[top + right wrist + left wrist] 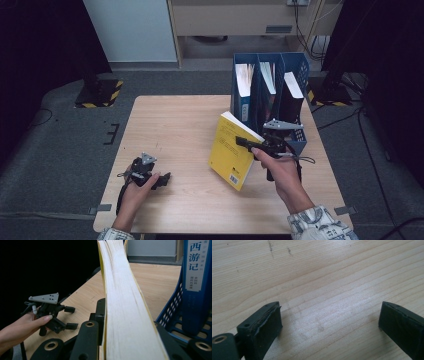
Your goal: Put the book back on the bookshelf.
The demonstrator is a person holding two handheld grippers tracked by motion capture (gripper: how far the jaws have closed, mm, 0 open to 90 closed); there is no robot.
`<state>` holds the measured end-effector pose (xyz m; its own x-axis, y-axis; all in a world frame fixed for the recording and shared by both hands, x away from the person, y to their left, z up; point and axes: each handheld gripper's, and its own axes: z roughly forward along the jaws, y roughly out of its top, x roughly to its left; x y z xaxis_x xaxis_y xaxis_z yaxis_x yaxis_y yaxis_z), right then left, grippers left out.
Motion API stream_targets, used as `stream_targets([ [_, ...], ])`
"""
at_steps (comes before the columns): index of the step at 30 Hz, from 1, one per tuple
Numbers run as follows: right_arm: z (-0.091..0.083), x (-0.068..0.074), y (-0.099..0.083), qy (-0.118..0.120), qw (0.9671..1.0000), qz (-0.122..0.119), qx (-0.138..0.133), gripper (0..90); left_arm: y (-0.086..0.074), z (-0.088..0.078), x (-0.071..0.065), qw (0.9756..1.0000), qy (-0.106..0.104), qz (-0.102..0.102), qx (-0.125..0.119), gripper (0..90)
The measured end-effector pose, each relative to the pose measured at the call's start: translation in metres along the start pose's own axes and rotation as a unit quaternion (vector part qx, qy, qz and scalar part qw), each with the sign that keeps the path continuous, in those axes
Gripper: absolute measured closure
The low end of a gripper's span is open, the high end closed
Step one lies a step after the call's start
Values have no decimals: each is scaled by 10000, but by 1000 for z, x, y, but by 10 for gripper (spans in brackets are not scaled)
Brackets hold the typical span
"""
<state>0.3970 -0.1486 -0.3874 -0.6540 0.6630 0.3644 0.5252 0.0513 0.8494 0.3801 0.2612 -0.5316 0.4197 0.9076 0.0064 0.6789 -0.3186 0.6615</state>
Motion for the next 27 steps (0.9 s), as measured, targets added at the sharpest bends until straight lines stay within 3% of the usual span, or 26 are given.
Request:
stream_targets([
  [8,-16,2,2,-89,9999,100,-67,751,-5,2,1,9997,-76,55,-236,0],
  [17,-35,3,10,-68,9996,180,-218,751,-5,2,1,9997,-57,46,-239,0],
  [27,-60,0,29,-207,9987,209,-407,751,-6,2,0,9997,-48,37,-239,0],
])
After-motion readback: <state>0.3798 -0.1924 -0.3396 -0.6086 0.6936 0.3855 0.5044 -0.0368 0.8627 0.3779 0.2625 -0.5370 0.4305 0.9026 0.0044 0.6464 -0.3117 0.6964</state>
